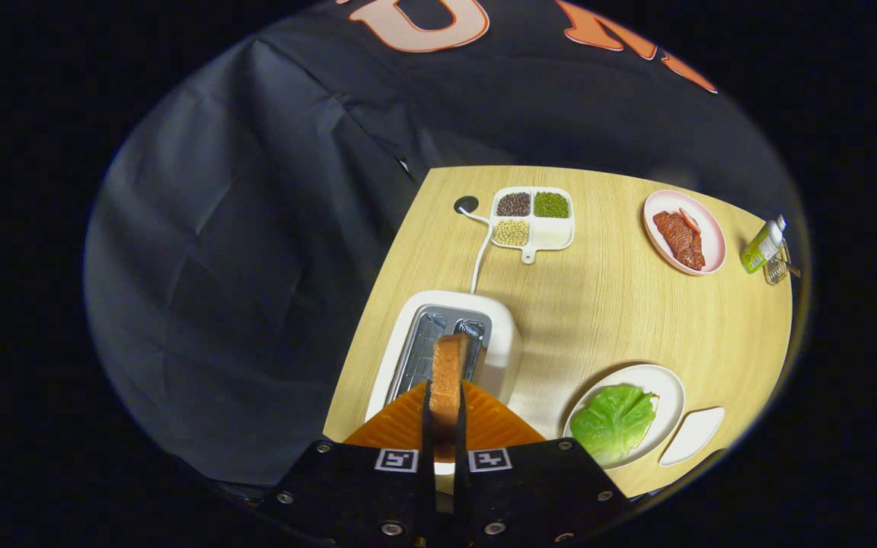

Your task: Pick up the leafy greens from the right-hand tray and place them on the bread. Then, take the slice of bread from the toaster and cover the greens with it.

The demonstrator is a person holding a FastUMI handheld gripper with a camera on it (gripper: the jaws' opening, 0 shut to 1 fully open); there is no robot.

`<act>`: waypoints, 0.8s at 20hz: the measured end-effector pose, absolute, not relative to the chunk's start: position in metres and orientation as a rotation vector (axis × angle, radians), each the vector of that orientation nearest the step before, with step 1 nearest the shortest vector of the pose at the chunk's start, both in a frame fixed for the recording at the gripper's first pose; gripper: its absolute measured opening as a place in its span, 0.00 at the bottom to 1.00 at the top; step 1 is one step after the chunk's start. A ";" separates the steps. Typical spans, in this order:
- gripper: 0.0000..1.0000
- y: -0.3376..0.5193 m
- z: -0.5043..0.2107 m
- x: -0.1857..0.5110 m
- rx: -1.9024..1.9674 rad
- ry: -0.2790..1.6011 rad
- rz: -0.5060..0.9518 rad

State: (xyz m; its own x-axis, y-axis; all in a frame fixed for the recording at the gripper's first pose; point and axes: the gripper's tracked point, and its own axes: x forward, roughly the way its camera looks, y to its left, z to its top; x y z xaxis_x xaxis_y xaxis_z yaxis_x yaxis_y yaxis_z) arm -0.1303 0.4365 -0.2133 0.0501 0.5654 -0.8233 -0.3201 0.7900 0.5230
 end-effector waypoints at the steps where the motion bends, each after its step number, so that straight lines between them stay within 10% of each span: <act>1: 0.10 0.431 -0.208 -0.129 0.250 1.350 0.692; 16: 0.10 0.288 -0.210 -0.115 0.420 1.254 0.646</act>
